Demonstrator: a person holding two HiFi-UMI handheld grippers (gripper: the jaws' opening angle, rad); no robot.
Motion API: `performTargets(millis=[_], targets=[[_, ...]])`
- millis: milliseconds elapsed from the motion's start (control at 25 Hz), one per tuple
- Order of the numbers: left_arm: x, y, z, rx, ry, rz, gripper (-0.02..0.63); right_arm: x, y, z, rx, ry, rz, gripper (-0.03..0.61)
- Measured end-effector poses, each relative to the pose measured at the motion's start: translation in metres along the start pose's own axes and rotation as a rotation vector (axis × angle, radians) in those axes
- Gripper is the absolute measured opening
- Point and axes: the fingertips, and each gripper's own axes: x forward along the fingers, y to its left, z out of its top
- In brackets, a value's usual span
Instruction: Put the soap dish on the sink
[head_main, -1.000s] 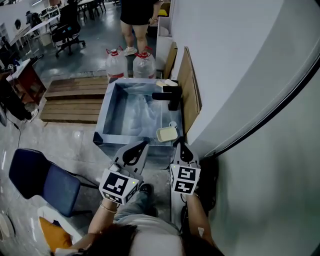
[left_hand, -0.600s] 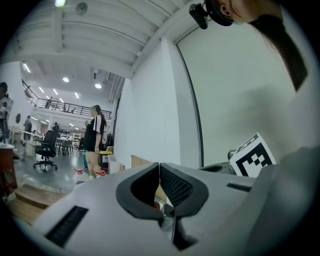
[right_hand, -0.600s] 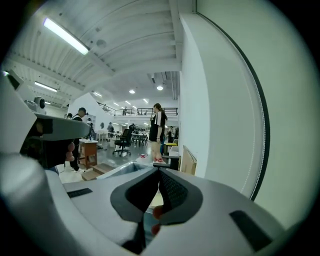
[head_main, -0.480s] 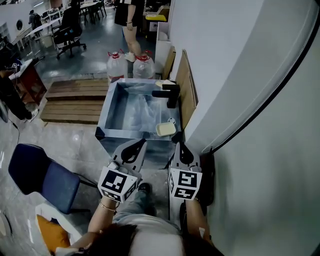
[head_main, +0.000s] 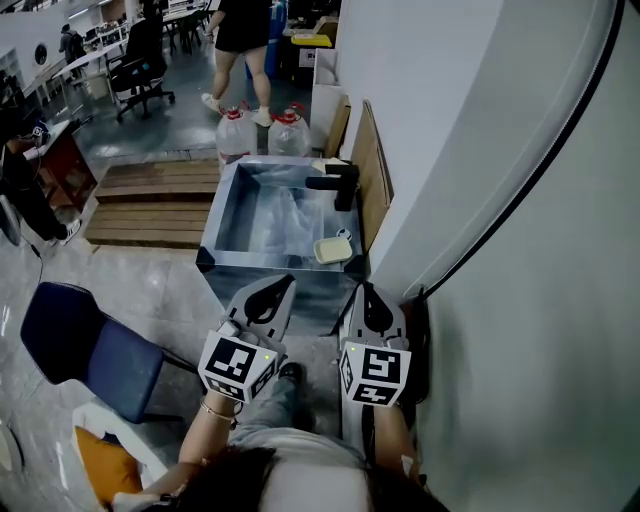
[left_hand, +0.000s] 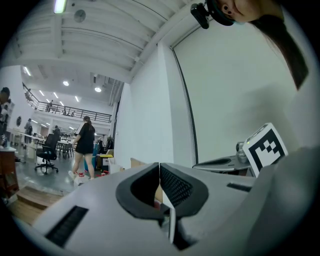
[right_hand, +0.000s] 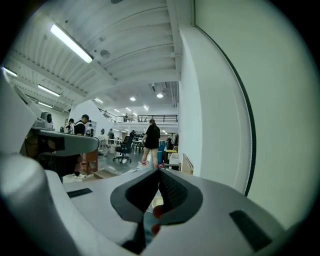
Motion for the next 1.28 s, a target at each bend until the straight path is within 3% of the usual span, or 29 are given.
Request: performTargets(millis=[1280], targets=[[-0.054, -0.040, 0.004, 0.011, -0.007, 0.029, 0.009, -0.080, 0.015, 0.014, -0.018, -0.057, 0.021, 0.026]])
